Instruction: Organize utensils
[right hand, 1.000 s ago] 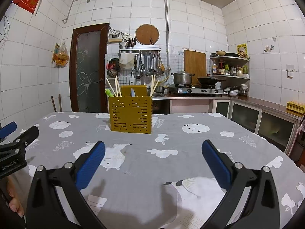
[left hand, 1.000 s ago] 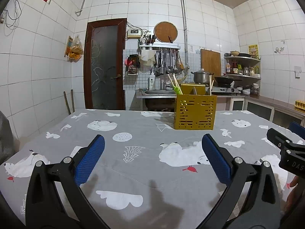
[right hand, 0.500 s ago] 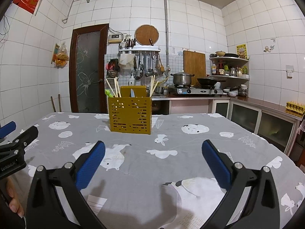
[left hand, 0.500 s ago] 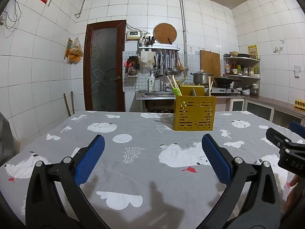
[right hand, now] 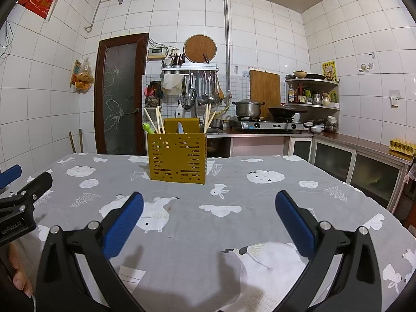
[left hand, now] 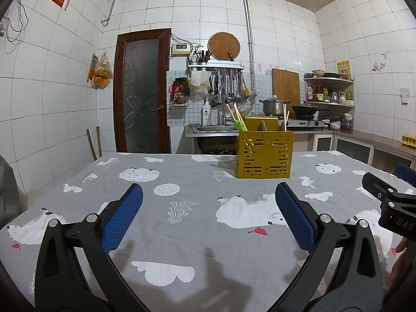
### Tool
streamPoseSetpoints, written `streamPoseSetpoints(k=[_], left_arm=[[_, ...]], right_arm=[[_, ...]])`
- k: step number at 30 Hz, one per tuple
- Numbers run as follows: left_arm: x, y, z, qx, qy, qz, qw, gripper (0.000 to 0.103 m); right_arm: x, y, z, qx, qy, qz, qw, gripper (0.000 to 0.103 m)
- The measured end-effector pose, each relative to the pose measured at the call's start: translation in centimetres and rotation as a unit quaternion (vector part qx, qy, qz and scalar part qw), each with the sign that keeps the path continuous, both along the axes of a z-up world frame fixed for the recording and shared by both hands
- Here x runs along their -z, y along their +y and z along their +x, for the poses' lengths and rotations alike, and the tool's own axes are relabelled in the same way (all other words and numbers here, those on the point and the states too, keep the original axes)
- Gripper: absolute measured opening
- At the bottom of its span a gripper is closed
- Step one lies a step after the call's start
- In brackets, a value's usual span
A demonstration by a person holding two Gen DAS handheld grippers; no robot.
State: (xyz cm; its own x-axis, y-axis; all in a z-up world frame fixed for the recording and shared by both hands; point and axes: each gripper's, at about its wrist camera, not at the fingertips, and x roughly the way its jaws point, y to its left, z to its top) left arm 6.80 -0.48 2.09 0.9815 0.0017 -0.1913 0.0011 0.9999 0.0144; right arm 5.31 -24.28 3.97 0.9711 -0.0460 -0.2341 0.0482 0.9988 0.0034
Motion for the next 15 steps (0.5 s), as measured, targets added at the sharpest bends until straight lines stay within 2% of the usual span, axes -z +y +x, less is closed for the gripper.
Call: streamPoseSetpoints(k=[15], left_arm=[[0.03,-0.05,-0.01,0.001,0.0,0.0,1.0,0.099]], right_arm=[[-0.13,-0.21,-0.07,0.0,-0.001,0.0,1.0,0.099]])
